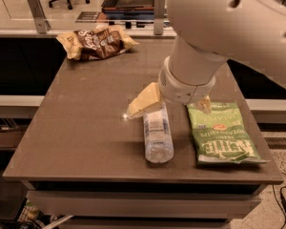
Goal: Move blue plastic bottle near brown chip bag
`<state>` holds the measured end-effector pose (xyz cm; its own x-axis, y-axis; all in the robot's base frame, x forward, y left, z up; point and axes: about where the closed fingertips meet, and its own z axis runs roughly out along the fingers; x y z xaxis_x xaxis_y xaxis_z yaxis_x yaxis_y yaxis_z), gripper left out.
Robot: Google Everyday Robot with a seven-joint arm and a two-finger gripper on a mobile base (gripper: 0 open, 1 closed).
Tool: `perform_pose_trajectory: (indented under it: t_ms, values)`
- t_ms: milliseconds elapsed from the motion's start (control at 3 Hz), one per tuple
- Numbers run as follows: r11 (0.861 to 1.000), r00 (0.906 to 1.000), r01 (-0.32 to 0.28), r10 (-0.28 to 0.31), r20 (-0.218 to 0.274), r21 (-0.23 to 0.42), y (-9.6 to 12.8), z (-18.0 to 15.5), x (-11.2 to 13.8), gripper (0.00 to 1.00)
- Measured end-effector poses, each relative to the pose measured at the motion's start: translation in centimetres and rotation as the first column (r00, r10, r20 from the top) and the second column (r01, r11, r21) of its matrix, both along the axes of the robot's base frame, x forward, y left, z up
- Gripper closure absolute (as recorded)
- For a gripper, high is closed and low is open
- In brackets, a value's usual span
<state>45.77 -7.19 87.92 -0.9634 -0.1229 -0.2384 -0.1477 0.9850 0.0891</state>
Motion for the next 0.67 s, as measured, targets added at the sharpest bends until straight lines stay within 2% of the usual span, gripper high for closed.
perform_pose_trajectory:
  t_ms: [333,667]
  values:
    - [0.998,0.9988,-0.008,0.005,-0.05,-0.063,1.1,-1.4,0.4,0.0]
    - [0.998,0.9965,-0.018,0.013,-0.083,-0.063,1.3,-3.4,0.9,0.17]
